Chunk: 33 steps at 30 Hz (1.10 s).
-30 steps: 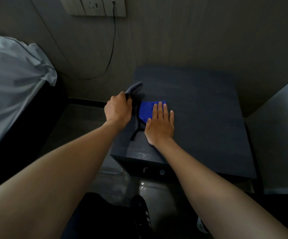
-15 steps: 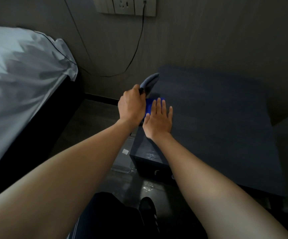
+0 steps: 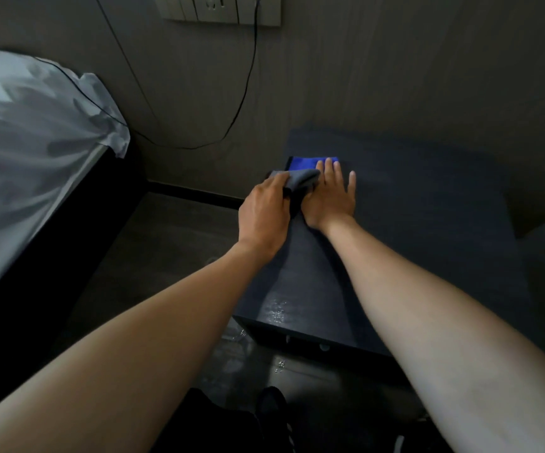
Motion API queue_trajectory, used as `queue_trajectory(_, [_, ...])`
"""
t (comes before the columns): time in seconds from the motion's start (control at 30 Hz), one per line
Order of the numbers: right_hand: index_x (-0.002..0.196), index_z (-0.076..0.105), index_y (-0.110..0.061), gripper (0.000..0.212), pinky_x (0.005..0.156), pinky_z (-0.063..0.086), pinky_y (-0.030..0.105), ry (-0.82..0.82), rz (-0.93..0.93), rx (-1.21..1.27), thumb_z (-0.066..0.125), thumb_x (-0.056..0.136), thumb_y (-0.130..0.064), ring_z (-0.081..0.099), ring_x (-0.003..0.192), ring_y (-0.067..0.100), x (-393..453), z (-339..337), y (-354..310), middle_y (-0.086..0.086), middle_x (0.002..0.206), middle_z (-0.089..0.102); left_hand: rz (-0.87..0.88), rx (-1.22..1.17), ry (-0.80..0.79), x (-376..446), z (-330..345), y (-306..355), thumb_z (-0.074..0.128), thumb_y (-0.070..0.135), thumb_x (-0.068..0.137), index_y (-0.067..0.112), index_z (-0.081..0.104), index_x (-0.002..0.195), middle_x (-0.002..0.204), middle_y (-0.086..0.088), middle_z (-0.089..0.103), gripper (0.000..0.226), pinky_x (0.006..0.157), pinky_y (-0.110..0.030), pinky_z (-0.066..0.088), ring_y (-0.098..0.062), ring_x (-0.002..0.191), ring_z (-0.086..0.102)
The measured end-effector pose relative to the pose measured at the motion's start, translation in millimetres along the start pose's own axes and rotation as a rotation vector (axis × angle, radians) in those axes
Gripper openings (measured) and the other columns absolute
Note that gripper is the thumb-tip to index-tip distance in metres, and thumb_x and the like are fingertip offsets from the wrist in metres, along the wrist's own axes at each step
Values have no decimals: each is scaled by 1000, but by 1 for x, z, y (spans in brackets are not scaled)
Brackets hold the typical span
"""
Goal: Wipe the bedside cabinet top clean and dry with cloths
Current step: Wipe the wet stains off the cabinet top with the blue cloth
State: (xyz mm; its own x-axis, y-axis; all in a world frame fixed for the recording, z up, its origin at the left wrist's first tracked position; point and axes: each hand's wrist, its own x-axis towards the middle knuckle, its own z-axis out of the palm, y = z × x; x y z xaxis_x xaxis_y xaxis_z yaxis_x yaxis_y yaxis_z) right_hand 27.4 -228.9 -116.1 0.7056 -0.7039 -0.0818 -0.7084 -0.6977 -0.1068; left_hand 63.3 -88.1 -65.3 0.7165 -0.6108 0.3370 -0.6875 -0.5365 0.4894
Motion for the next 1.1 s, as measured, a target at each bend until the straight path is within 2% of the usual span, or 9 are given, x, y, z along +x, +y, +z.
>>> queue_trajectory(0.13, [159,1,-12,60,121,-12,47,15,9,-6,13,104,-33,-10,153,17,21,-3,22,4,167,-5,25,29,-45,-2,16,-2,51,17,93,17,60,125,120,-2,67,33,73,-37,51,-26,105,63])
queue_trajectory(0.27, [159,4,-12,60,122,-9,47,21,30,0,15,104,-34,-7,153,17,39,-7,33,4,167,-2,73,84,-173,-8,31,-10,58,29,89,16,53,138,144,-6,52,50,103,-36,42,-25,131,48])
queue_trajectory(0.4, [159,3,-13,60,121,-10,47,10,38,0,14,104,-34,-8,153,17,48,-10,46,3,167,-4,124,170,-152,-9,38,-12,47,54,90,15,59,133,142,-9,54,59,109,-37,39,-26,131,49])
queue_trajectory(0.5, [159,1,-13,60,121,-11,47,-2,50,3,13,104,-35,-9,153,17,48,-12,54,3,167,-5,122,188,-129,-5,37,-6,41,61,91,14,60,130,141,-8,55,64,110,-37,38,-25,131,49])
queue_trajectory(0.8, [159,0,-14,60,121,-10,47,8,122,21,12,104,-35,-10,153,16,36,-19,121,2,167,-6,187,102,-193,10,54,48,45,43,98,10,55,134,146,-8,50,50,109,-36,37,-23,135,44])
queue_trajectory(1.1, [158,0,-14,60,121,-11,48,19,203,29,13,104,-36,-9,153,18,24,-30,215,3,167,-5,324,74,-281,18,109,132,43,30,100,7,54,134,146,-10,49,43,117,-36,28,-23,137,43])
